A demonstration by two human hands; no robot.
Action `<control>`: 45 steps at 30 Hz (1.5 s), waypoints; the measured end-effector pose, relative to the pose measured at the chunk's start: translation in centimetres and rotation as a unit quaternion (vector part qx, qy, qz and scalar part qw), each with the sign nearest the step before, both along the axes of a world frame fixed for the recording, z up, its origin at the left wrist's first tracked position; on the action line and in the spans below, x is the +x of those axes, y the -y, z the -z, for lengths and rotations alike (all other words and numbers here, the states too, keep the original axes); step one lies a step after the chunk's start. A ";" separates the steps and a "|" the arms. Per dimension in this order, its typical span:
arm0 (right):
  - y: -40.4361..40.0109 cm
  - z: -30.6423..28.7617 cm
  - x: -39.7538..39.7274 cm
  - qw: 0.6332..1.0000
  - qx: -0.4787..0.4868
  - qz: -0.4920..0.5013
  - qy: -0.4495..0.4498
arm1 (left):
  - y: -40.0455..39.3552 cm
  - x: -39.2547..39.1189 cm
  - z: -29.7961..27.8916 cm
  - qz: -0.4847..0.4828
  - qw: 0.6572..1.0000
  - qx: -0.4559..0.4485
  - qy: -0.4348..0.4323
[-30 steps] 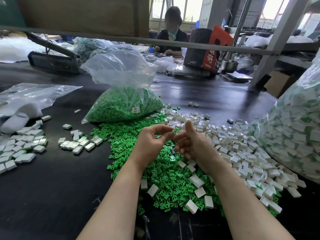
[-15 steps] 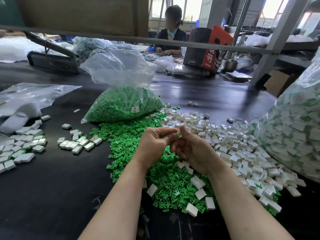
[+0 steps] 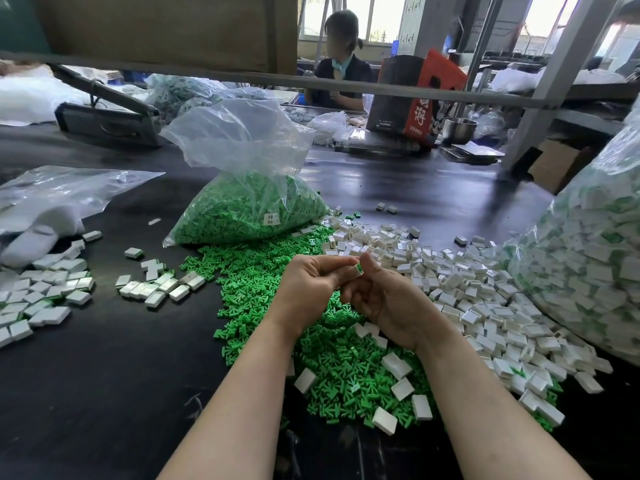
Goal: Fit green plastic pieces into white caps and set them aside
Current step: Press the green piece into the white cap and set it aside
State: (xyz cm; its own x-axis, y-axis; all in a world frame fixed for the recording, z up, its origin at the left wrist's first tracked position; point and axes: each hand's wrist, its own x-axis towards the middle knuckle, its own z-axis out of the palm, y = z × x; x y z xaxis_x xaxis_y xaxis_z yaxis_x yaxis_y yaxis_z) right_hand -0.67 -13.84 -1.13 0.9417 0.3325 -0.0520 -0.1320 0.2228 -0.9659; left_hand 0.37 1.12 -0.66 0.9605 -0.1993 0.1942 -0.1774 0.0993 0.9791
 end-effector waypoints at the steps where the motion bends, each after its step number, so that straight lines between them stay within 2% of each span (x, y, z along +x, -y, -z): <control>1: 0.0 0.0 0.0 1.000 0.003 -0.001 0.001 | 0.0 0.0 0.0 0.000 1.000 -0.002 0.000; 31: -0.1 0.1 0.0 1.000 -0.012 -0.002 -0.002 | -0.1 -0.5 -0.3 0.000 1.000 0.006 0.003; 36: 0.1 0.0 0.2 0.999 0.016 -0.027 -0.024 | -0.1 -0.6 -0.6 -0.014 1.000 0.005 -0.005; 45: -0.1 0.1 0.0 1.000 0.005 -0.004 -0.004 | -0.1 -0.7 -0.5 -0.019 1.000 0.011 0.000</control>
State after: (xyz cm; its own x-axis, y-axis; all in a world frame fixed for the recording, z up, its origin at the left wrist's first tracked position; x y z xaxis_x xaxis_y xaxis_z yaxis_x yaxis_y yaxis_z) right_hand -0.66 -13.76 -1.25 0.9386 0.3405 -0.0554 -0.1406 0.2309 -0.9628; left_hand -0.31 1.20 -0.11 0.9674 -0.1664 0.1910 -0.1815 0.0705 0.9809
